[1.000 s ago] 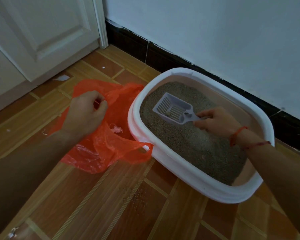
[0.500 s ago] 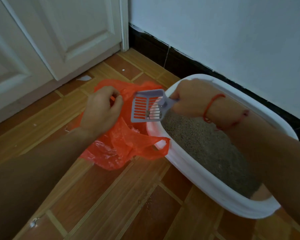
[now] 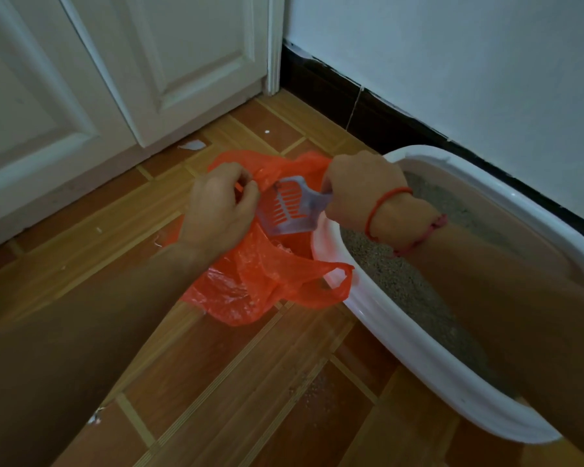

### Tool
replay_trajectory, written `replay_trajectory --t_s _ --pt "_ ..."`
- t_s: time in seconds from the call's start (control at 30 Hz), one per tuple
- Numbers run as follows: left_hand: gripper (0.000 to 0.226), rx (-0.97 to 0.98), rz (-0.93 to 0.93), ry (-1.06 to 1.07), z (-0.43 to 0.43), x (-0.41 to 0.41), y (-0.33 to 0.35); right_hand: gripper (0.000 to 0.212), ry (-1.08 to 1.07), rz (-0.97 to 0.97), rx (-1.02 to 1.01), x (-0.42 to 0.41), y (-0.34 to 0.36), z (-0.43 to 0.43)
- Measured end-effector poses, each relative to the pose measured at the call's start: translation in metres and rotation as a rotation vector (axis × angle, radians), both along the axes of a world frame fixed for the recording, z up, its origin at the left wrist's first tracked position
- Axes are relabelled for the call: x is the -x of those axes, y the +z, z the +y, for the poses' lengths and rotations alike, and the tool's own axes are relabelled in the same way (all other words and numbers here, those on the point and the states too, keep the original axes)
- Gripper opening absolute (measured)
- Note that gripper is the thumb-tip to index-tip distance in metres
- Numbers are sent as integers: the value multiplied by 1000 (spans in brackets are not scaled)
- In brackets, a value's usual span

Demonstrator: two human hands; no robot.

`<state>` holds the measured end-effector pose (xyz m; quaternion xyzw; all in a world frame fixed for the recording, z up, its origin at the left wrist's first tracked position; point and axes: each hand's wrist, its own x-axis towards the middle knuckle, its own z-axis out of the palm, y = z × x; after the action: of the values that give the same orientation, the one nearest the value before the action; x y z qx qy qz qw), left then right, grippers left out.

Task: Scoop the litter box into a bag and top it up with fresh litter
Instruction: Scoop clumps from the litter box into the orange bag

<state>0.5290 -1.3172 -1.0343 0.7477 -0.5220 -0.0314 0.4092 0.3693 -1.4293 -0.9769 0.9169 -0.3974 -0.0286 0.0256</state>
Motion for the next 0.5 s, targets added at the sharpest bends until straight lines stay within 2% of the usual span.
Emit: replay_trajectory --t_s 0.23,0.43,0.5 --pt "14 -18 -4 -31 -8 11 1 29 -84 -2 -99 32 4 -13" --pt "12 -31 -1 -74 -17 23 -5 31 -113 10 -216 95 26 -22" --pt "11 -35 -6 -96 -20 29 -8 38 -160 42 -220 116 32 -25"
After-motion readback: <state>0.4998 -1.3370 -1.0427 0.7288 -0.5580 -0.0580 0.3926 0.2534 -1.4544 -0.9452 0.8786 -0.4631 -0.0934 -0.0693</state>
